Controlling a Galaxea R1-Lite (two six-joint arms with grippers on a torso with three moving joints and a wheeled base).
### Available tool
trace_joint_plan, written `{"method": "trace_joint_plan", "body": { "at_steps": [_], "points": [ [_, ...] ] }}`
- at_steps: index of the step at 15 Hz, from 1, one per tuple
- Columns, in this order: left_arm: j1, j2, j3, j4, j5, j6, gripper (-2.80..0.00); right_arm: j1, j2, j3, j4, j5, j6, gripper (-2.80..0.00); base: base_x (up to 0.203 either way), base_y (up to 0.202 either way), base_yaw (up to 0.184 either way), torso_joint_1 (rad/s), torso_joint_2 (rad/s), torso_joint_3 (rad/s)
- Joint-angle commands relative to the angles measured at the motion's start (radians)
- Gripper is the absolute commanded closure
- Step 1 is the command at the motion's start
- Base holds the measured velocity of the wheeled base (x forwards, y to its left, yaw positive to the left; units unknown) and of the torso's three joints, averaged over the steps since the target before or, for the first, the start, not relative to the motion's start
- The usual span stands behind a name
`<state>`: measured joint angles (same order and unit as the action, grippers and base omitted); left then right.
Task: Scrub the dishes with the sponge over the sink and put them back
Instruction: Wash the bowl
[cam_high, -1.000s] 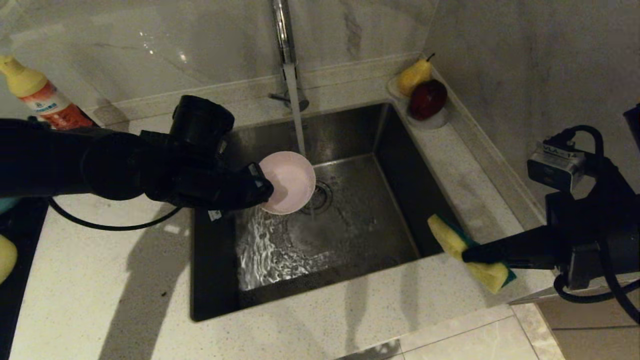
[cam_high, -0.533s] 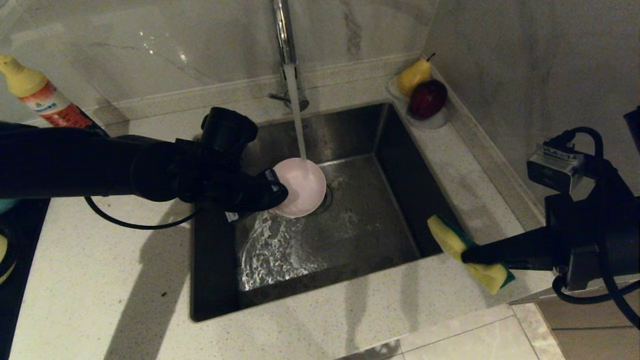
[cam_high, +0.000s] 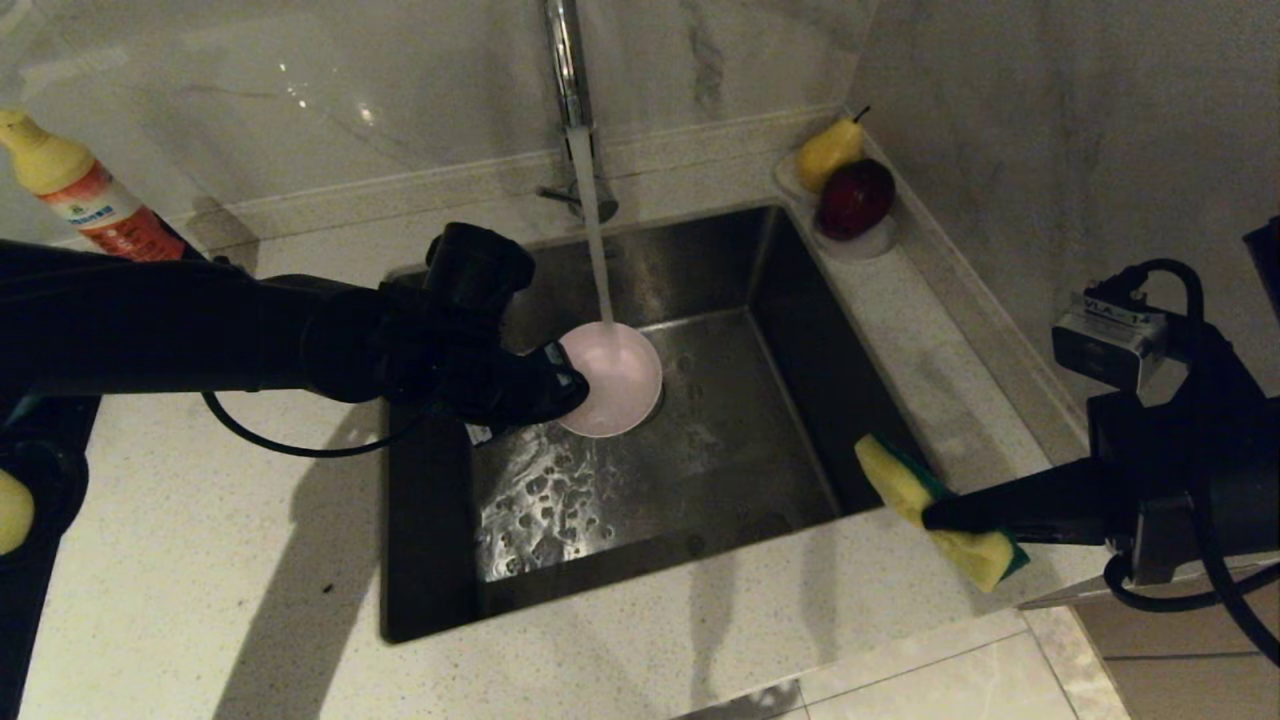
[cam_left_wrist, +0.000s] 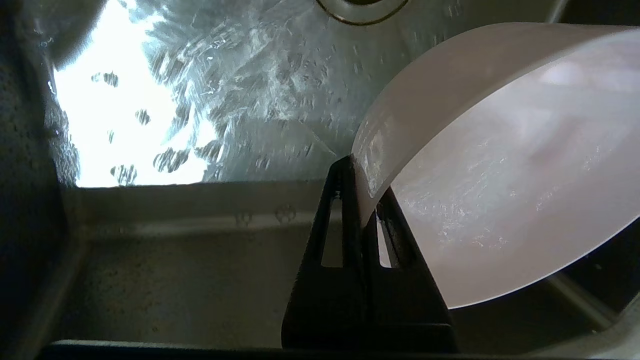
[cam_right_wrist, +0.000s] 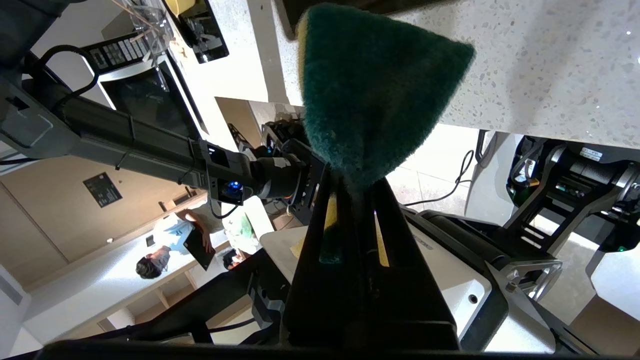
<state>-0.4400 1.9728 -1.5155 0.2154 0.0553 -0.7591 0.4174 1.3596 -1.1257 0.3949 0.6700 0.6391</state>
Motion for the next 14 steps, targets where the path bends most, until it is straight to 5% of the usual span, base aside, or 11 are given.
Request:
{"method": "trace_joint_plan", "body": {
  "at_steps": [1, 4, 7, 11, 14],
  "points": [
    [-0.002, -0.028, 0.016, 0.006, 0.004, -0.007, 0.00, -0.001, 0.003, -0.003, 0.002, 0.004, 0.004, 0.00, 0.000, 0.000, 0.000, 0.000, 0.00, 0.000],
    [-0.001, -0.128, 0.083, -0.006, 0.050, 0.006, 0.00, 0.000, 0.003, 0.000, 0.002, 0.006, 0.004, 0.00, 0.000, 0.000, 0.000, 0.000, 0.00, 0.000],
    [0.002, -0.239, 0.165, -0.050, 0.224, 0.089, 0.00, -0.006, 0.000, 0.023, 0.002, 0.023, 0.004, 0.00, 0.000, 0.000, 0.000, 0.000, 0.00, 0.000],
    [0.004, -0.398, 0.385, -0.341, 0.331, 0.218, 0.00, -0.006, 0.010, 0.026, 0.002, 0.025, 0.004, 0.00, 0.000, 0.000, 0.000, 0.000, 0.00, 0.000],
    [0.004, -0.497, 0.529, -0.614, 0.431, 0.397, 0.00, -0.005, 0.012, 0.026, 0.002, 0.023, 0.004, 0.00, 0.000, 0.000, 0.000, 0.000, 0.00, 0.000]
  ]
}}
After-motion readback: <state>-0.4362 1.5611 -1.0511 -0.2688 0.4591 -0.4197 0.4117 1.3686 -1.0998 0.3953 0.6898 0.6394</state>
